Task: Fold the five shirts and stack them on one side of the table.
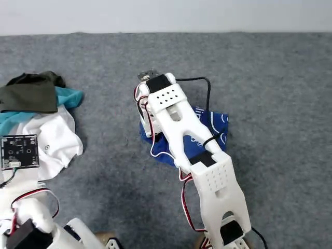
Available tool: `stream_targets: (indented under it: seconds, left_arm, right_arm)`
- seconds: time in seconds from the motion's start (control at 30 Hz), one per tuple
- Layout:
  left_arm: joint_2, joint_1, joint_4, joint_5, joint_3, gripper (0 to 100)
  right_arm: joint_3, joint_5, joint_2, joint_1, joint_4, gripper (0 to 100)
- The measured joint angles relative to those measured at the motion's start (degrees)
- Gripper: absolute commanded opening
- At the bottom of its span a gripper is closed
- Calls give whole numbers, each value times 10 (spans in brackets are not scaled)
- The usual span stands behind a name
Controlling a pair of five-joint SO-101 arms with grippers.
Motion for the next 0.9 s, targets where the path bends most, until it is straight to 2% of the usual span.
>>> stream_targets:
  seconds: [0.1, 0.3, 0.4, 0.5, 0.57, 0.73, 0.9]
  left_arm:
    - [0, 1, 0, 0, 0, 19]
    - [0, 1, 0, 0, 0, 19]
    - [0, 2, 0, 0, 0, 19]
    - [0, 2, 0, 0, 0, 19]
    - [0, 2, 0, 0, 0, 19]
    - [0, 2, 0, 0, 0, 19]
    - [0, 2, 0, 0, 0, 19]
  right_arm:
    - [0, 5, 0, -20, 0, 217]
    - [-12, 7, 1, -39, -5, 221]
    - [-36, 7, 0, -38, 1, 156]
    - [-40, 7, -1, -38, 1, 1]
    - [-40, 7, -11, -33, 1, 34]
    - [-40, 8, -19, -1, 1, 9]
    - [-40, 52, -19, 43, 1, 8]
